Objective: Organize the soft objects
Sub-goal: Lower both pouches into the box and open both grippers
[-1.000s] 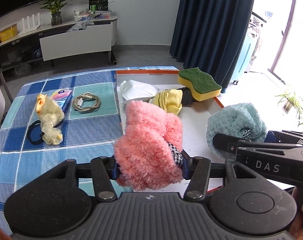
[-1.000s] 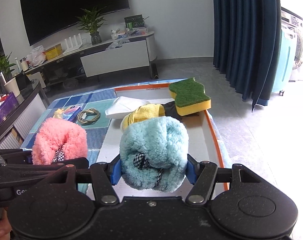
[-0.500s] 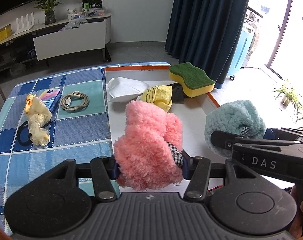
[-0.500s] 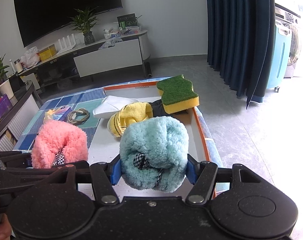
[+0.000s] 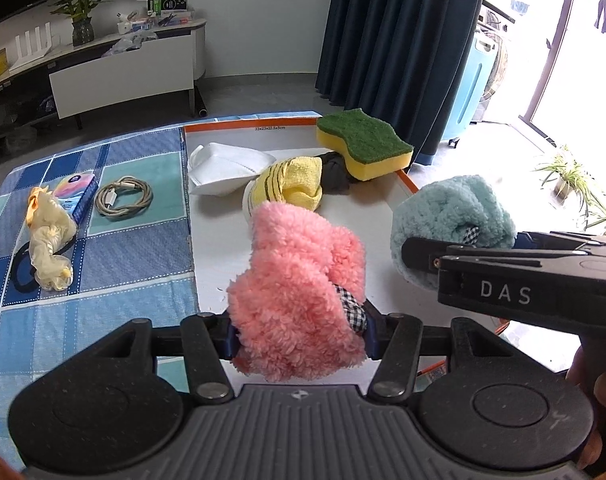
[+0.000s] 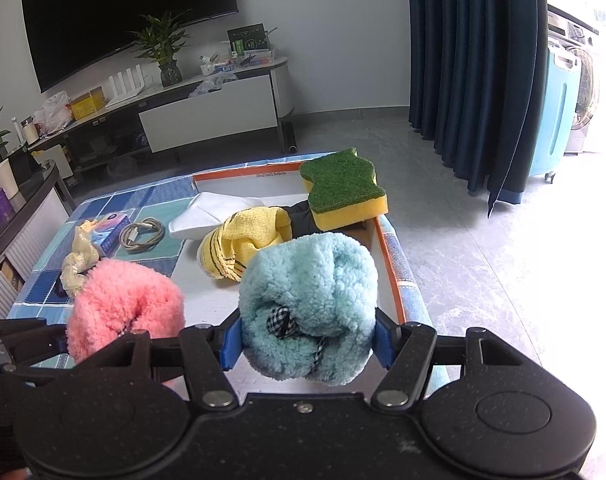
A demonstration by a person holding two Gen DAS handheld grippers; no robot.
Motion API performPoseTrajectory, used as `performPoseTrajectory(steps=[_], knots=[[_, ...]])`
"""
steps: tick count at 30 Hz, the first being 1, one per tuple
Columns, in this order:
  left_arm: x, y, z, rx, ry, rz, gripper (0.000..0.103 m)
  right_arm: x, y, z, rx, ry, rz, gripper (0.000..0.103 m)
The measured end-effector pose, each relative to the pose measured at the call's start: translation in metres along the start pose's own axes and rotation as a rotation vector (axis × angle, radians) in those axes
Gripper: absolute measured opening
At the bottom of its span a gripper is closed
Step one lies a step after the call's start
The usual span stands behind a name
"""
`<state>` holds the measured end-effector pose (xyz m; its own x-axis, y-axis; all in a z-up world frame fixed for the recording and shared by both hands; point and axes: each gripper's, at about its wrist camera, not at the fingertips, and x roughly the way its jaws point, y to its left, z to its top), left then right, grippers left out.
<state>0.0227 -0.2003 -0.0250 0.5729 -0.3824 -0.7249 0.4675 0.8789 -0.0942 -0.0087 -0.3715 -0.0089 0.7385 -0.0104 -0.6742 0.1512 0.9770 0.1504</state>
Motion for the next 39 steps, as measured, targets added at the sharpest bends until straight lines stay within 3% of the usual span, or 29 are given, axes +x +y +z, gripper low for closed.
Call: performPoseTrajectory(steps=[11,21,24,28,33,39], knots=[[0.012,-0.002,0.001,0.004,0.020,-0.018,0.056,0.012,-0.005,0.004,0.004,0.011,-0.007,0.079],[0.015,-0.003,0.002,-0.002,0.026,-0.041,0.058,0.012,-0.009,0.009,0.022,-0.022,-0.016,0.090],[0.014,-0.006,0.002,-0.003,0.022,-0.059,0.061,0.009,-0.010,0.009,0.032,-0.032,-0.015,0.090],[0.009,-0.006,0.002,-0.014,0.002,-0.069,0.079,0.003,-0.011,0.010,0.040,-0.046,-0.013,0.090],[0.002,0.000,0.005,-0.037,-0.013,-0.055,0.081,-0.004,-0.008,0.010,0.039,-0.058,-0.014,0.090],[-0.010,0.011,0.008,-0.052,-0.025,0.022,0.087,-0.012,0.000,0.010,0.026,-0.068,-0.009,0.090]])
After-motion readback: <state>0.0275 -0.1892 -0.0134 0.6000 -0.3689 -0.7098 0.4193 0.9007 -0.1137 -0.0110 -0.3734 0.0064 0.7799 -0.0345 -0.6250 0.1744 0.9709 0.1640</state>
